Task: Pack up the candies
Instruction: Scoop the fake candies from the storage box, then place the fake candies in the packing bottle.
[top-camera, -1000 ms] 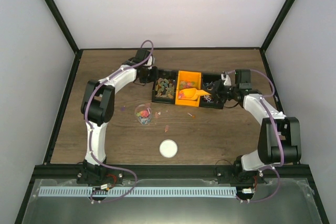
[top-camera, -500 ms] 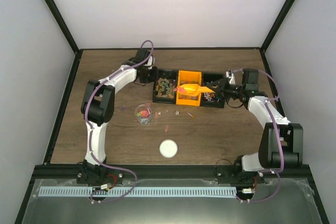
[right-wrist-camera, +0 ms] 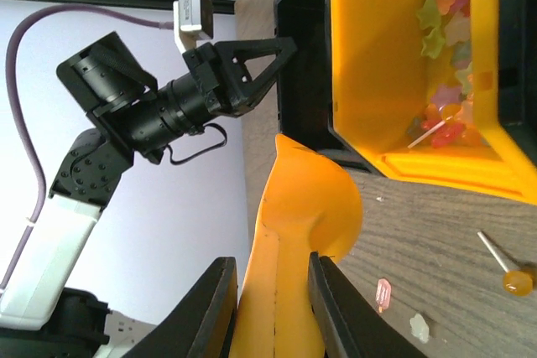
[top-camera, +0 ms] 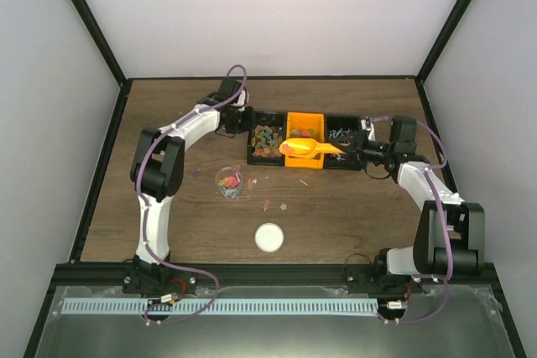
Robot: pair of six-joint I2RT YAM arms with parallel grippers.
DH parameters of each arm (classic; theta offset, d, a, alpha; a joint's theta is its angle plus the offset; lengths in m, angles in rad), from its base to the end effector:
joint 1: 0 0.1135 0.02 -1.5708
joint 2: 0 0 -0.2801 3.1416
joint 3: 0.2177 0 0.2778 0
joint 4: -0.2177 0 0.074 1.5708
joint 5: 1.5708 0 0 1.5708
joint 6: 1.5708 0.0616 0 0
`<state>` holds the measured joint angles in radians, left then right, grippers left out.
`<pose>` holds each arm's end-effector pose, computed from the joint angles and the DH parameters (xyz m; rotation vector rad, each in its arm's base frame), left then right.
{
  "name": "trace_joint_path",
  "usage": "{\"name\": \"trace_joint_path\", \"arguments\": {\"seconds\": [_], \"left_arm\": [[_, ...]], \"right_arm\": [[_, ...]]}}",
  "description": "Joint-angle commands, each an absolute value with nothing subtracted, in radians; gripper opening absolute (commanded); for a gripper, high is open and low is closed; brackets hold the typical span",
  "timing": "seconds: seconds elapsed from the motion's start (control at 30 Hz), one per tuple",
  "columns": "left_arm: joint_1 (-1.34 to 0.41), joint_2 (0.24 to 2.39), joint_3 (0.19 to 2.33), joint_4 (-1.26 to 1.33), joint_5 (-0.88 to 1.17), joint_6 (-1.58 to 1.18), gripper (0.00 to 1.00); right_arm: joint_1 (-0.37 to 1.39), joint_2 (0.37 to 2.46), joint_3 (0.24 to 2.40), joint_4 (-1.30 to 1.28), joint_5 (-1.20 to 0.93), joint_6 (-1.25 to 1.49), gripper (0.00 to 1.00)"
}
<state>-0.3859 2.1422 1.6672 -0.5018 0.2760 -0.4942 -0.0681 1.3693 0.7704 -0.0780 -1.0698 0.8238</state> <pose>0.4706 -0.2093 0.1680 -0.0308 2.6410 -0.6756 0.3055 0.0333 0.2197 0.3847 2.2513 1.5984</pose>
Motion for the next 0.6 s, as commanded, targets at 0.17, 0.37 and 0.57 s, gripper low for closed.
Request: {"name": "trace_joint_path", "arguments": {"seconds": [0.17, 0.37, 0.57], "left_arm": [[-0.393, 2.17, 1.701, -0.479, 0.327, -0.53, 0.08], [-0.394, 2.176, 1.701, -0.475, 0.334, -0.537, 0.08], [-0.393, 2.178, 1.699, -0.475, 0.339, -0.538, 0.09]], "right_arm": [[-0.075, 1.307, 0.704, 0.072, -1.197, 0.918, 0.01], [-0.012, 1.295, 0.686, 0.12, -1.206, 0.954, 0.01], [0.134, 1.334, 0.698, 0.212, -1.157, 1.021, 0.01]]}}
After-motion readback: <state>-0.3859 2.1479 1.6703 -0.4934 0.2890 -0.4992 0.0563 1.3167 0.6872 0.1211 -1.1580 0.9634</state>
